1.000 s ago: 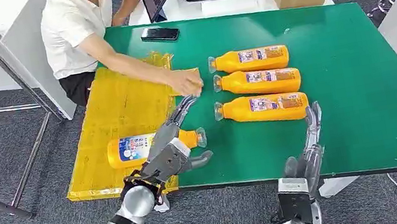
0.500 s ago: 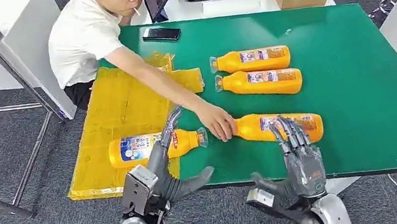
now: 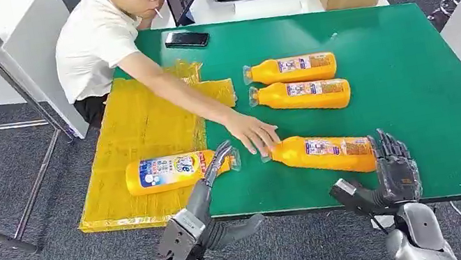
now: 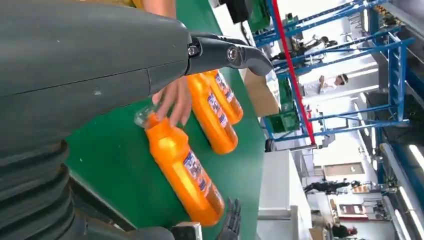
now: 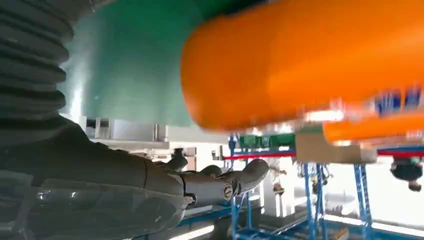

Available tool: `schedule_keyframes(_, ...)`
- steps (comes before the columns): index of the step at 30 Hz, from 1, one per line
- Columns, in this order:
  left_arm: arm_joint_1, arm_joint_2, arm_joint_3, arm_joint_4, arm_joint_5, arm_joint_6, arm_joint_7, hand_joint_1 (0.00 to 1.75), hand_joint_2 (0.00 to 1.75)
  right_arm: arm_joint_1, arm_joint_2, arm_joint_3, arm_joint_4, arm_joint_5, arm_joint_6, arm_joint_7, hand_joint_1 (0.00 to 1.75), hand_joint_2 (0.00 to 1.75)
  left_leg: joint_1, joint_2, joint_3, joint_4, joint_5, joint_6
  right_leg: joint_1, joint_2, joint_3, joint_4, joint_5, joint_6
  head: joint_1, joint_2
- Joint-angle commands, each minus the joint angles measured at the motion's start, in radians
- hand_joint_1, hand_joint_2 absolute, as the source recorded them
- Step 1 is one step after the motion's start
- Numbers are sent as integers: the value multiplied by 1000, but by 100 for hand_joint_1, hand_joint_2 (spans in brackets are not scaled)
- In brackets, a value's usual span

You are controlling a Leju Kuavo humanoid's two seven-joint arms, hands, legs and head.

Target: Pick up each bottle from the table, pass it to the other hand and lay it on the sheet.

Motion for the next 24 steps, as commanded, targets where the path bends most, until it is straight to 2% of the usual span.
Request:
schedule_keyframes(1, -27, 27, -22, 22, 2, -1, 6, 0, 175, -114, -23, 122, 241, -29, 9, 4, 0, 175, 1, 3, 3, -1, -1, -1, 1, 3, 2, -1, 0, -1, 0, 0)
schedule_keyframes(5, -30, 26, -22, 26, 2, -1, 6, 0, 175, -128, -19, 130, 257, -48, 24, 1, 0, 175, 1, 3, 4, -1, 0, -1, 1, 2, 3, -1, 0, -2, 0, 0)
schedule_keyframes(11, -41, 15, -31, 34, 3, -4, 6, 0, 175, -209, -15, 219, 310, -30, 17, 12, 0, 175, 1, 6, 5, 0, 0, -1, 1, 5, 3, -1, 2, -2, 0, 0)
schedule_keyframes(19, -37, 16, -33, 28, 3, -5, 6, 0, 175, -212, -15, 247, 296, -48, 23, 17, 0, 175, 1, 4, 8, -1, 0, -2, 1, 3, 6, -1, 1, -2, 0, 0)
schedule_keyframes(21, -36, 13, -26, 23, 8, 3, 10, 0, 175, -228, -22, 267, 302, -52, 76, 58, 0, 175, 1, 6, 8, -1, 0, -2, 1, 5, 6, -1, 1, -2, 0, 0)
schedule_keyframes(24, -37, 11, -15, 18, 12, 9, 24, 0, 175, -258, -44, 294, 359, -69, 236, 159, 0, 175, 1, 6, 6, 0, 0, -1, 1, 4, 4, 0, 1, -1, 0, 0)
